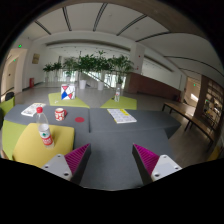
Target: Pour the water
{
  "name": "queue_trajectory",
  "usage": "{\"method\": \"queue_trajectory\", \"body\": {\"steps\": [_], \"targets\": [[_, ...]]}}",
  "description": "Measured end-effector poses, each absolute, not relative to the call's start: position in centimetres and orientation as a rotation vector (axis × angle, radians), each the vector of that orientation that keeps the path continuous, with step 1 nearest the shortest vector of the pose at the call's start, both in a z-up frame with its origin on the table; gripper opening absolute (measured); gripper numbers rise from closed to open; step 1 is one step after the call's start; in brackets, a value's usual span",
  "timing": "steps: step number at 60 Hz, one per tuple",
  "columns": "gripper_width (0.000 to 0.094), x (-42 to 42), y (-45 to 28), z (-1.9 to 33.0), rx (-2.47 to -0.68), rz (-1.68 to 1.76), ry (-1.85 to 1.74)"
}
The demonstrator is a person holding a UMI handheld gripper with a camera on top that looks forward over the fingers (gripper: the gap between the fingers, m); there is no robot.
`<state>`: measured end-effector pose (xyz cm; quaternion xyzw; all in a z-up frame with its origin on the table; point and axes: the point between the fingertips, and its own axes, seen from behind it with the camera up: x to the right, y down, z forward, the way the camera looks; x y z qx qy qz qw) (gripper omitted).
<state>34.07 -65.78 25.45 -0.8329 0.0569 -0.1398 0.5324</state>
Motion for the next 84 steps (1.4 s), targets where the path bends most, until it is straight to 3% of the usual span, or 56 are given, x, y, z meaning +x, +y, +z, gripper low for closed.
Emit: {"method": "queue_trajectory", "body": {"steps": [14,25,44,62,67,74,81,83,84], "targets": [[0.0858,32.4,-67.6,23.0,-2.012,-0.35,0.125],[0.0856,25.4,-66.6,20.7,-2.012,-0.26,0.048],[0.0854,9.3,-57.4,17.3,-1.974,-0.043,-0.033],[0.085,6.3,-46.2,15.2,-1.891,-0.074,0.017],[0.0766,6.3,-43.6,14.1,-1.885,-0.059,0.023],[0.0541,6.0,-42.3,13.2,-1.876,-0.05,0.019],[0.0474,5.3,-41.9,13.5,-1.847,-0.054,0.005],[0.0417,5.4,-42.0,13.6,-1.843,-0.053,0.004],[0.0437,5.4,-42.0,13.6,-1.841,-0.052,0.003]]}}
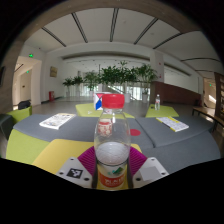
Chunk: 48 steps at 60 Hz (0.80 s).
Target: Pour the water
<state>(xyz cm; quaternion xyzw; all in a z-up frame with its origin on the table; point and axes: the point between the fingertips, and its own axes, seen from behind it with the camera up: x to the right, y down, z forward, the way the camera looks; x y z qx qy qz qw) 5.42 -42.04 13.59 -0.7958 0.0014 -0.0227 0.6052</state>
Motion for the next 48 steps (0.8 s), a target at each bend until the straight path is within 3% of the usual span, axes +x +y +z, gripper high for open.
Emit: {"method": "queue_trajectory", "body": {"steps": [1,4,13,20,35,43,48], "targets": [[0.0378,5.4,-42.1,13.5,-1.843,-0.054,-0.002],[0.0353,5.7,-42.1,13.7,-1.844,-0.066,-0.012],[0.0348,8.7,-41.5,14.9,-1.832,-0.15,-0.003],[0.0351,13.8,-39.0,17.9,-1.765,-0.355,-0.07],[0.0351,22.2,-27.6,27.7,-1.499,-0.914,-0.39],[0.0349,19.8,-20.9,32.7,-1.266,-1.203,-0.655],[0.0347,16.7,-16.7,33.6,-1.118,-1.353,-0.84]]}}
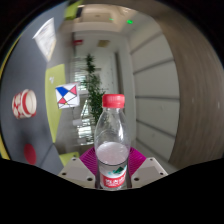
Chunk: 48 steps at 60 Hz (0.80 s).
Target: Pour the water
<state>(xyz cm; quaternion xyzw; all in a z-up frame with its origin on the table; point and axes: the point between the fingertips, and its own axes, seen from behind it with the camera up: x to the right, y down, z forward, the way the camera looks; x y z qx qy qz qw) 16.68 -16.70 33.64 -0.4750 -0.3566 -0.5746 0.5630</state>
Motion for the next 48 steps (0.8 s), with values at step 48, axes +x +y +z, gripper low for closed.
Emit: {"method": "queue_trajectory", "body": {"steps": [48], "targets": [[0.0345,7.5,-5.3,27.5,-0.838,-1.415,-1.252]]}}
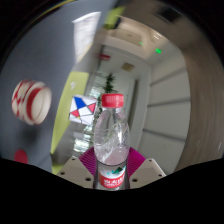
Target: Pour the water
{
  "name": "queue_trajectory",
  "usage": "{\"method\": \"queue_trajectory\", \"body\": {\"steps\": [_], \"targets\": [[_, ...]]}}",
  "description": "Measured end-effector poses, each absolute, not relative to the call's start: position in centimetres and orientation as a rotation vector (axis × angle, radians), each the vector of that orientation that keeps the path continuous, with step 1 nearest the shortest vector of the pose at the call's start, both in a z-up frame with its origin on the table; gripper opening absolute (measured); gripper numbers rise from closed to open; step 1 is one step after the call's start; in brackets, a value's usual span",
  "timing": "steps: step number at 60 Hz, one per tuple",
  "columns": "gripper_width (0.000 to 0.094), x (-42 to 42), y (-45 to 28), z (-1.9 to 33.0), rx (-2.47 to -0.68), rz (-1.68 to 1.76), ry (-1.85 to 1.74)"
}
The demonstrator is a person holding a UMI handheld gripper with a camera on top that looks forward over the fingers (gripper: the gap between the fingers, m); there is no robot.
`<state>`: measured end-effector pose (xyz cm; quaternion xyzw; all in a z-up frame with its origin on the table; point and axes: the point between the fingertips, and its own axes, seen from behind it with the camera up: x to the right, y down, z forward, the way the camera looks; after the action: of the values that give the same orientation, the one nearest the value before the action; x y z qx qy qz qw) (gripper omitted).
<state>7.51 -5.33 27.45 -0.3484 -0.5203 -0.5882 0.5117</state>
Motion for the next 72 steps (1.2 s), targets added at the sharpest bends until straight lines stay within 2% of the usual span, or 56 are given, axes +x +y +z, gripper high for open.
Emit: {"method": "queue_trajectory", "body": {"steps": [4,12,18,23,28,29,33,34,39,41,51,55,65,66,71,72], "targets": [[0.0348,7.3,-6.6,29.4,-0.985,-1.188,-1.116],[0.035,8.1,-9.7,33.7,-1.167,-0.764,-0.817],[0.0347,9.4,-9.8,33.0,-1.342,-0.463,-0.599],[0.0351,11.4,-9.3,30.4,-1.477,-0.259,-0.436],[0.0349,11.6,-7.7,24.7,-1.605,-0.113,-0.292],[0.0349,14.1,-7.8,24.9,-1.631,-0.083,-0.272],[0.0346,15.9,-6.9,21.4,-1.71,-0.012,-0.188],[0.0348,15.3,-6.2,19.5,-1.728,-0.005,-0.171],[0.0347,17.7,-5.6,15.9,-1.787,0.008,-0.128],[0.0346,19.8,-5.7,15.1,-1.801,0.002,-0.125],[0.0359,19.9,-4.8,9.0,-1.854,0.007,-0.141],[0.0353,19.9,-4.8,9.5,-1.824,0.013,-0.14],[0.0543,20.4,-5.2,9.4,-1.838,0.032,-0.1],[0.058,20.5,-5.4,9.3,-1.857,0.026,-0.091],[0.0873,20.6,-6.7,8.9,-1.918,0.027,-0.065],[0.0834,20.6,-7.1,8.8,-1.929,0.024,-0.063]]}}
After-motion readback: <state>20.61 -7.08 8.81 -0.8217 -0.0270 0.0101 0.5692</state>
